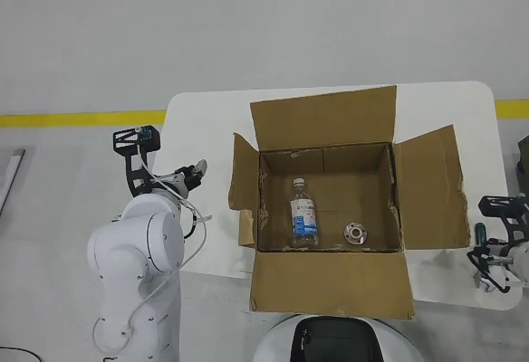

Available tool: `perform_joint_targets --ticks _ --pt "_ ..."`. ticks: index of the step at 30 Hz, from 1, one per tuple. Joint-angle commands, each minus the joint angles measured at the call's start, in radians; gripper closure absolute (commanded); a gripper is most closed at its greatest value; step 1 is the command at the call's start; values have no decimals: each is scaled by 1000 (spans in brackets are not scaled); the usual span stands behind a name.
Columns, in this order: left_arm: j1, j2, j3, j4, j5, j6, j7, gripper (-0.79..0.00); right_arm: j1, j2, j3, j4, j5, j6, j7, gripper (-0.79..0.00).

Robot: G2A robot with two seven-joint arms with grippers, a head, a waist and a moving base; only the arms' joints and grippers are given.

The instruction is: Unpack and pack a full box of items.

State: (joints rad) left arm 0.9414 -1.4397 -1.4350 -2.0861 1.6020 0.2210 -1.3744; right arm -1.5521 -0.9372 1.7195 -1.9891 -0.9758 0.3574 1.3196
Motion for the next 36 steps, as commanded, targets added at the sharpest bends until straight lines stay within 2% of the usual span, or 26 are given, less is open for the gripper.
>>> perform_joint_targets --ticks 1,2,3,4,5,13,22,25,30,36 --pt "0 0 0 0 0 0 0 -785 0 -1 0 2 0 -1 -2 -188" --pt "0 0 0 0 0 0 0 -785 1 -1 0 3 0 -2 -2 -172" --pt "0 0 0 0 0 0 0 -785 2 -1 0 3 -1 -3 -2 -71" --pt "0 0 0 0 0 0 0 -785 4 -2 1 3 -1 -2 -4 -18" --pt "0 0 0 0 0 0 0 -785 7 -2 2 3 0 -3 -5 0" --pt "0 0 0 0 0 0 0 -785 34 -4 52 -55 54 19 -13 0" --pt "0 0 0 0 0 0 0 -785 163 -4 256 -224 273 79 -22 0" --pt "0 0 0 0 0 0 0 -785 217 3 295 -276 298 74 -20 0" --pt "0 0 0 0 0 0 0 -785 302 13 278 -350 355 74 -8 0" --pt "0 0 0 0 0 0 0 -785 414 23 158 -361 435 74 -19 0"
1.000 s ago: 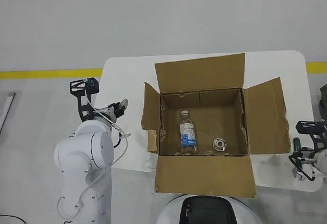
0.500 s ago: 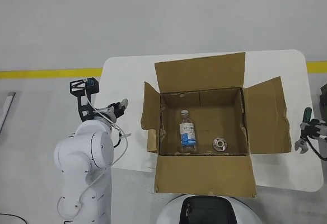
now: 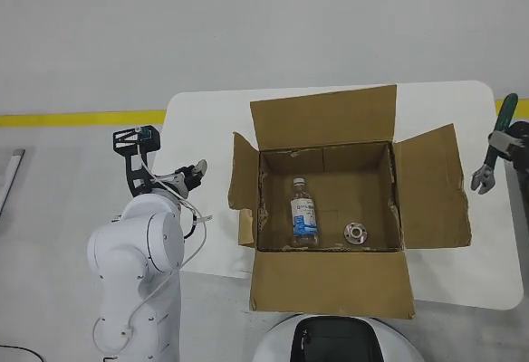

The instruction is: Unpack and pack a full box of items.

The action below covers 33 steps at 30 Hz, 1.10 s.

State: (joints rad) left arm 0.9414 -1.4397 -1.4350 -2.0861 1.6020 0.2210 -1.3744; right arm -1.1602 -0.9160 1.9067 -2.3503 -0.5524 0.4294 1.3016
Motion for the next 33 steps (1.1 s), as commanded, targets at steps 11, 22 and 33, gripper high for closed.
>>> perform_joint_targets --ticks 11,22,33 --pt "0 0 0 0 0 0 0 -785 151 1 -338 54 105 64 -48 0" --pt "0 0 0 0 0 0 0 -785 169 -21 -678 276 -13 51 -169 0" --pt "0 0 0 0 0 0 0 -785 277 -68 -876 456 -56 67 -280 0"
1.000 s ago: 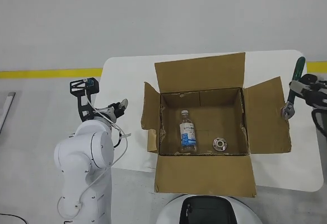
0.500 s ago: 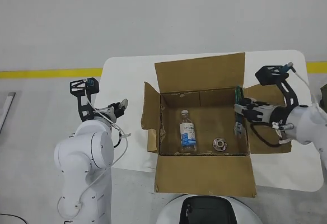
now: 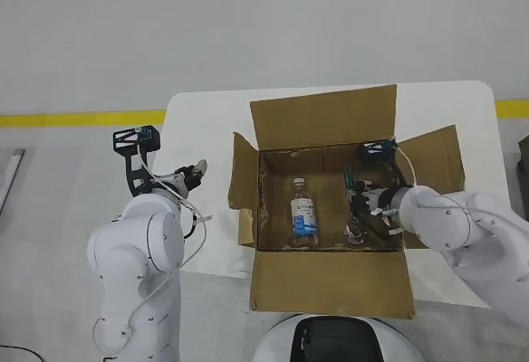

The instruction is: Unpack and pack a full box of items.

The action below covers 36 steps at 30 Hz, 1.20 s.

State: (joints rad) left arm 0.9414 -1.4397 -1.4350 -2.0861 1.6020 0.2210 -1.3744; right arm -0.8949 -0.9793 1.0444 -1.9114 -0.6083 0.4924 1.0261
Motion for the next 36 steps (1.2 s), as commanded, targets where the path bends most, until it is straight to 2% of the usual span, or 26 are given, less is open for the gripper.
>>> perform_joint_targets --ticks 1,5,9,17,23,29,36 --pt "0 0 0 0 0 0 0 -785 22 -9 -24 31 1 8 -9 0" --pt "0 0 0 0 0 0 0 -785 63 -26 -67 76 7 16 -23 0" --pt "0 0 0 0 0 0 0 -785 96 -41 -102 106 11 22 -25 -228" --pt "0 0 0 0 0 0 0 -785 123 -54 -115 118 21 6 -2 -243" --pt "0 0 0 0 0 0 0 -785 129 -52 -57 62 50 5 11 -203" --pt "0 0 0 0 0 0 0 -785 111 -26 156 -92 106 9 44 -148" --pt "0 0 0 0 0 0 0 -785 27 14 578 -196 177 23 75 -6"
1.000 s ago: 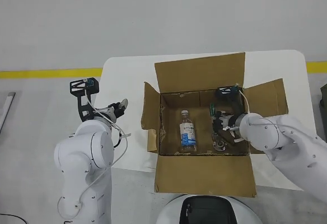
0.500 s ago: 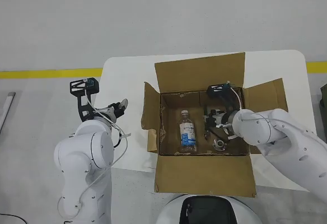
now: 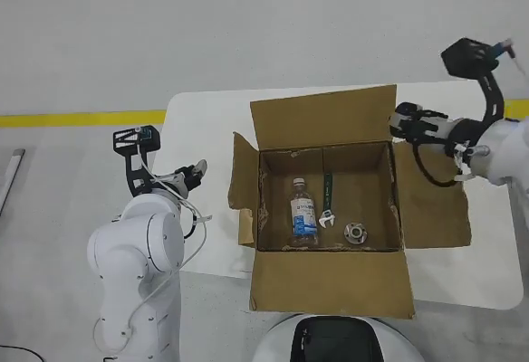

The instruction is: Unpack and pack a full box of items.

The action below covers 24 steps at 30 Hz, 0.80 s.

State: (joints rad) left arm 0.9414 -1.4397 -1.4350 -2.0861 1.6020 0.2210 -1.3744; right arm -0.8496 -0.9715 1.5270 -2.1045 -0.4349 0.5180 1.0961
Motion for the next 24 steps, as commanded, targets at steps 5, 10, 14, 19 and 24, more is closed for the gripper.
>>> perform_joint_targets --ticks 5,10,14,19,24 --pt "0 0 0 0 0 0 0 -785 -138 24 378 41 17 -22 28 0" --pt "0 0 0 0 0 0 0 -785 -276 21 577 148 114 -9 17 0" --pt "0 0 0 0 0 0 0 -785 -396 8 609 184 202 7 -19 0" --pt "0 0 0 0 0 0 0 -785 -472 -19 539 205 426 33 -75 0" --pt "0 0 0 0 0 0 0 -785 -480 -31 433 174 573 28 -101 0"
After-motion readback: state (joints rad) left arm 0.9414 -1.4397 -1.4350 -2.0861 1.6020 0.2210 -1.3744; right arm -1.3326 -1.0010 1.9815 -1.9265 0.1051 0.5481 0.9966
